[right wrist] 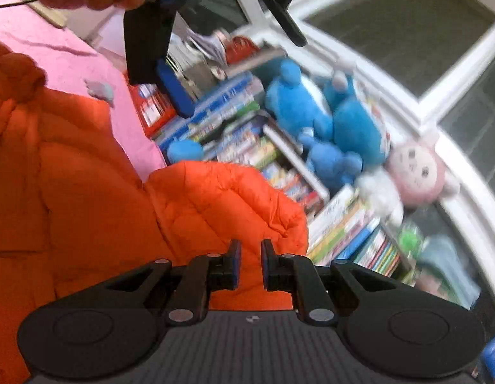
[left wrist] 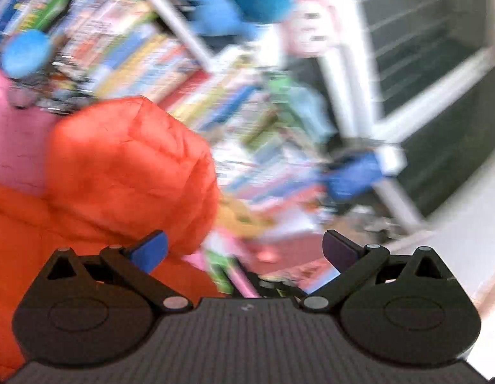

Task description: Fold clothes

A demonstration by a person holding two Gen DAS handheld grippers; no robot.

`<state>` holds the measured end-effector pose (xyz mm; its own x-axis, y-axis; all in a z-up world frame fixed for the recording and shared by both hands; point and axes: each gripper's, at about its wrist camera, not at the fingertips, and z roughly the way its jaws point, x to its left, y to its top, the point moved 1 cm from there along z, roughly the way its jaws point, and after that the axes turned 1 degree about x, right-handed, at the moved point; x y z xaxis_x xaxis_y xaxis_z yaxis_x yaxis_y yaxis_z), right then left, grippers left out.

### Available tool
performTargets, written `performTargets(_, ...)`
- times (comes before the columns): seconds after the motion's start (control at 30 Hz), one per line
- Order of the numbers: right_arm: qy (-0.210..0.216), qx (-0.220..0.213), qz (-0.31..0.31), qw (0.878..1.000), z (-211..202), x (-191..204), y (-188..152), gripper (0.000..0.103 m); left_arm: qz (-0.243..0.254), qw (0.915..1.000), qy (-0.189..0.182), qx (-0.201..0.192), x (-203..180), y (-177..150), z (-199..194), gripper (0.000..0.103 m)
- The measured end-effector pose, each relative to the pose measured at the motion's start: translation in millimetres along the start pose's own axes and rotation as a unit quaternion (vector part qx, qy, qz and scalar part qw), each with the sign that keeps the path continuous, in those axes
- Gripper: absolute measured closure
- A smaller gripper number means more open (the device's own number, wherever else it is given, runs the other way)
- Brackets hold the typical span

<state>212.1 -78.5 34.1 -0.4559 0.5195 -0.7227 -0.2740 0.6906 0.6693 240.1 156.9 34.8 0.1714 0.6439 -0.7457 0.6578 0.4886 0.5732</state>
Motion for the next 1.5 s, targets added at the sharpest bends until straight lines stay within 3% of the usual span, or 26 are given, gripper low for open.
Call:
performTargets(0.07, 0.009, 0.022, 0.071, 0.997, 5, -16, -3, 0.088, 0.064, 0.9939, 0.09, 0.001, -7, -13, 8, 0.0)
performTargets(0.13, 0.016, 0.04, 0.158, 0.986, 10, -38, -8, 0.084, 0.137, 0.9778, 0.156, 0.029, -8, -38, 26, 0.0)
performTargets(0.2, 0.031, 0.061, 0.25, 0.966, 18, -64, -15, 0.058, 0.175, 0.9647, 0.185, 0.066, -3, -66, 47, 0.0)
performTargets(0.27, 0.057, 0.088, 0.34, 0.935, 34, -88, -25, 0.046, 0.202, 0.953, 0.21, 0.084, 1, -84, 63, 0.0)
performTargets(0.33, 0.078, 0.114, 0.393, 0.909, 54, -103, -34, 0.042, 0.251, 0.9337, 0.244, 0.079, -2, -98, 70, 0.0)
performTargets(0.4, 0.076, 0.133, 0.406, 0.901, 74, -111, -37, 0.033, 0.289, 0.9172, 0.264, 0.075, -4, -110, 76, 0.0)
performTargets(0.47, 0.071, 0.149, 0.398, 0.902, 97, -114, -37, 0.024, 0.3, 0.9123, 0.269, 0.07, -1, -117, 76, 0.0)
performTargets(0.53, 0.067, 0.168, 0.383, 0.906, 121, -113, -34, 0.022, 0.309, 0.9097, 0.27, 0.063, 1, -121, 76, 0.0)
performTargets(0.63, 0.074, 0.196, 0.36, 0.909, 160, -107, -29, 0.019, 0.311, 0.912, 0.263, 0.051, 7, -123, 74, 0.0)
performTargets(0.83, 0.11, 0.266, 0.311, 0.906, 220, -80, -28, 0.02, 0.285, 0.9292, 0.231, 0.041, 17, -119, 67, 0.0)
performTargets(0.87, 0.116, 0.281, 0.298, 0.905, 227, -74, -29, 0.027, 0.281, 0.9315, 0.227, 0.04, 19, -119, 65, 0.0)
performTargets(0.97, 0.111, 0.299, 0.246, 0.915, 231, -57, -24, 0.084, 0.27, 0.9378, 0.215, 0.035, 21, -117, 61, 0.0)
performTargets(1.03, 0.101, 0.299, 0.204, 0.927, 228, -46, -17, 0.088, 0.26, 0.9431, 0.205, 0.031, 22, -115, 58, 0.0)
performTargets(1.2, 0.012, 0.18, 0.034, 0.983, 164, -13, 24, 0.092, 0.176, 0.9766, 0.123, 0.004, 35, -98, 32, 0.0)
performTargets(1.27, -0.017, 0.115, -0.044, 0.992, 126, 4, 37, 0.092, 0.103, 0.993, 0.056, -0.007, 46, -83, 12, 0.0)
performTargets(1.3, -0.025, 0.084, -0.073, 0.993, 107, 12, 40, 0.092, 0.068, 0.9973, 0.021, -0.017, 52, -76, 1, 0.0)
performTargets(1.37, -0.038, 0.03, -0.117, 0.992, 72, 26, 43, 0.092, 0.0, 0.9977, -0.051, -0.044, 63, -63, -22, 0.0)
performTargets(1.43, -0.047, -0.013, -0.152, 0.987, 44, 39, 42, 0.092, -0.053, 0.9899, -0.115, -0.064, 70, -53, -41, 0.0)
performTargets(1.5, -0.051, -0.044, -0.186, 0.98, 23, 52, 35, 0.092, -0.087, 0.983, -0.147, -0.068, 71, -40, -49, 0.0)
